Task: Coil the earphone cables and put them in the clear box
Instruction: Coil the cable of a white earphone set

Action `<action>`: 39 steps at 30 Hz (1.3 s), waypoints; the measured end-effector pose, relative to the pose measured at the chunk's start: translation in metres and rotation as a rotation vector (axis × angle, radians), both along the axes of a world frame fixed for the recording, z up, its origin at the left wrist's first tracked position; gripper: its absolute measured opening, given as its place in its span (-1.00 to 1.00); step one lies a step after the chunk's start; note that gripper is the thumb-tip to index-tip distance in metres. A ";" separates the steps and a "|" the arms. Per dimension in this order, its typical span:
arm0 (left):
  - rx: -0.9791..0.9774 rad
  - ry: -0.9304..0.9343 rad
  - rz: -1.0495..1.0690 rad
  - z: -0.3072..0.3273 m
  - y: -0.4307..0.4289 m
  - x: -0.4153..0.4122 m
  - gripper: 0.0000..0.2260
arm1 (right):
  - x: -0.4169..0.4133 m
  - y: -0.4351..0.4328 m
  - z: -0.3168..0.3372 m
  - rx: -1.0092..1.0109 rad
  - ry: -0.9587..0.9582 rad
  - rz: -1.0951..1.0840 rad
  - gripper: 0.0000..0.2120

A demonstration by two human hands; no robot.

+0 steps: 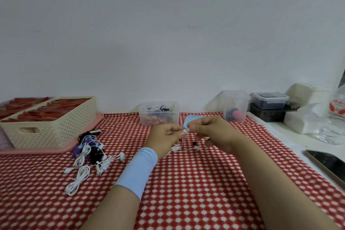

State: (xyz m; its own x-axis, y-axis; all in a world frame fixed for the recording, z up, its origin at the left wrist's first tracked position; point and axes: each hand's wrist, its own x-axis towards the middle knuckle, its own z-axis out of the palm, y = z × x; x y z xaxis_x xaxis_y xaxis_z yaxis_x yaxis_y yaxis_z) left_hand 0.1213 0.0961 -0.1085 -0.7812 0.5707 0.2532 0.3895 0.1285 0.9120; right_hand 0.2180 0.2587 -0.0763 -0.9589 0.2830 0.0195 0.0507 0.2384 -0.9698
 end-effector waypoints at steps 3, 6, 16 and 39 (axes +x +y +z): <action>0.052 -0.039 -0.020 0.001 0.000 0.001 -0.86 | -0.005 -0.003 -0.005 -0.171 0.002 0.049 -0.90; 0.070 -0.045 -0.049 0.001 -0.001 0.001 -0.86 | -0.008 -0.002 -0.008 -0.262 0.010 0.062 -0.88; 0.075 -0.080 -0.105 0.000 -0.005 -0.001 -0.87 | -0.008 0.001 -0.009 -0.277 -0.047 0.133 -0.82; 0.129 -0.191 -0.142 -0.002 -0.004 0.000 -0.91 | -0.009 0.000 -0.014 -0.247 -0.030 0.122 -0.81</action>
State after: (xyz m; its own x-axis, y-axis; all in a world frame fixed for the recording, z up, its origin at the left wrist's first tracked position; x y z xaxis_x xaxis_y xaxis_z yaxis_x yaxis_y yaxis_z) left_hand 0.1212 0.0919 -0.1108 -0.7364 0.6501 0.1872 0.2150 -0.0374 0.9759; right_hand 0.2089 0.2584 -0.0904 -0.9853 0.1580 -0.0650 0.0659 0.0006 -0.9978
